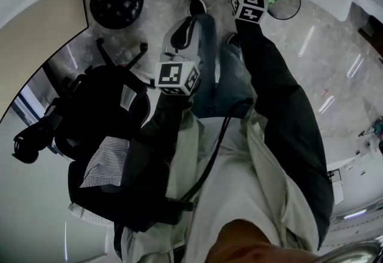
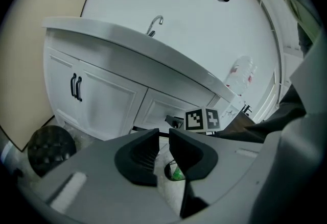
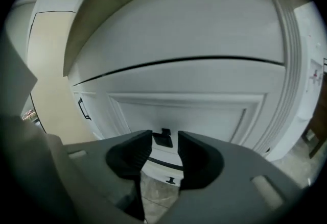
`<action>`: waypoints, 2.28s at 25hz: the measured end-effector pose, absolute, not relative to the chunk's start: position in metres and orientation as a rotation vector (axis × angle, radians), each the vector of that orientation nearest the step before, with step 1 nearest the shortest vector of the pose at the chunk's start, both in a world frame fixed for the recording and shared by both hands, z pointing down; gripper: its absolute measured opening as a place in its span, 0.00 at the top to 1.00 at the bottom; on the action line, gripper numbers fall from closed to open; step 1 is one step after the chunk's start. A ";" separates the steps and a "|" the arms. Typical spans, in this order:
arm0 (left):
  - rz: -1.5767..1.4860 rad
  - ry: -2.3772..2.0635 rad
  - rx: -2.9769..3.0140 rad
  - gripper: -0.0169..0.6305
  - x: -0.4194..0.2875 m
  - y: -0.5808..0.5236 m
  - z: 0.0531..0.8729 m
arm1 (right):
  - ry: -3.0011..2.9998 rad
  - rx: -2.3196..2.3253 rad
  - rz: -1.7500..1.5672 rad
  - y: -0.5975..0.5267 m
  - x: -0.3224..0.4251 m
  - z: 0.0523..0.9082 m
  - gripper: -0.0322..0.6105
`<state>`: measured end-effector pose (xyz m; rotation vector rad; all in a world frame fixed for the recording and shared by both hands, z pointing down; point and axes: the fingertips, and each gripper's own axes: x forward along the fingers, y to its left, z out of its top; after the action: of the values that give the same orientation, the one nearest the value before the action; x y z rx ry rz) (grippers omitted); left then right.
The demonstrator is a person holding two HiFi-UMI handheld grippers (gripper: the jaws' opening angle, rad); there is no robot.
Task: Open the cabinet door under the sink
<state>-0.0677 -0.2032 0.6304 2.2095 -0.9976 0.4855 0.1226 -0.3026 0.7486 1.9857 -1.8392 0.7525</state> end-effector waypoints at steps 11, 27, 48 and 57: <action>0.499 -0.998 2.118 0.96 -0.096 -0.179 0.657 | -1.687 1.988 0.634 -0.314 0.118 0.762 0.75; 0.481 -1.014 2.158 0.96 -0.111 -0.154 0.630 | -1.741 1.763 0.778 -0.225 0.070 0.764 0.76; 0.486 -1.006 2.149 0.96 -0.082 -0.105 0.598 | -1.807 1.383 0.951 -0.115 0.018 0.770 0.79; 0.496 -0.925 2.253 0.96 -0.067 -0.126 0.554 | -1.944 1.185 1.188 -0.039 0.011 0.727 0.79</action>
<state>-0.0670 -0.1259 0.5541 2.2530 -0.9254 0.4957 0.0111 -0.0389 0.7272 1.1847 -1.9437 1.1884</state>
